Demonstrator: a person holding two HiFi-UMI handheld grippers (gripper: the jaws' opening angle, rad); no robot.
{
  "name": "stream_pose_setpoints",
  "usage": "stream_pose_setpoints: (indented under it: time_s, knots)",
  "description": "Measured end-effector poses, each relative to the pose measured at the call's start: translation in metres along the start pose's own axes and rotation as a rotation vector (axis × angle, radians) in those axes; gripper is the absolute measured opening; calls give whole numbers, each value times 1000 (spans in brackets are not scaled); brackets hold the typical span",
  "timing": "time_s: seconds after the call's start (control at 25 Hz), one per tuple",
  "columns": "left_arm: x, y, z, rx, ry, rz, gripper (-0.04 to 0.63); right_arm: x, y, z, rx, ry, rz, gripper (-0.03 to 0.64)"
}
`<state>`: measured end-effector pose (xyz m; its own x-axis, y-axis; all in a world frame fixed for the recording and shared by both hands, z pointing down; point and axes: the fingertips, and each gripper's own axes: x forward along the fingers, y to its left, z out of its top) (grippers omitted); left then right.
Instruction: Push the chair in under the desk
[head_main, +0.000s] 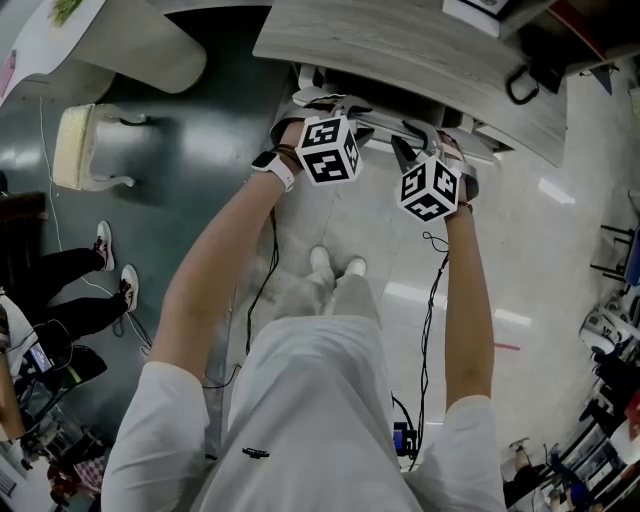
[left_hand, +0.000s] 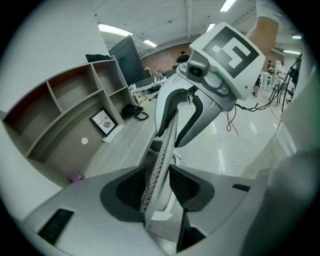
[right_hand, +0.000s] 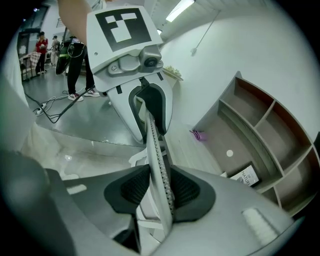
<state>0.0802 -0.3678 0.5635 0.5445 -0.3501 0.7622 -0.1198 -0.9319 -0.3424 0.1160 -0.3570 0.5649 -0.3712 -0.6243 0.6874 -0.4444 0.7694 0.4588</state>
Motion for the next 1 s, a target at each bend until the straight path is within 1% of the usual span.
stream_pose_setpoints:
  time_s: [0.2, 0.4, 0.6, 0.72, 0.8, 0.84, 0.92, 1.0]
  knots:
    - [9, 22, -2, 8, 4, 13, 160, 14, -18, 3, 3, 5, -4, 141]
    - [10, 29, 1, 35, 4, -2, 150, 15, -26, 5, -4, 1, -6, 140]
    - [11, 28, 3, 42, -7, 39, 160, 15, -26, 2, -11, 3, -34, 149]
    - [13, 26, 0, 24, 8, 60, 164, 16, -23, 0, -7, 21, -24, 149]
    - [14, 23, 2, -10, 7, 67, 167, 11, -22, -1, 12, 18, -16, 144]
    - [12, 22, 4, -32, -5, 75, 169, 7, -22, 1, 24, 6, -20, 144]
    - [3, 21, 8, -53, -37, 115, 198, -3, -22, 5, 36, -24, -43, 144]
    - [-9, 17, 10, -71, -71, 151, 197, -15, -20, 9, 33, -42, -67, 144]
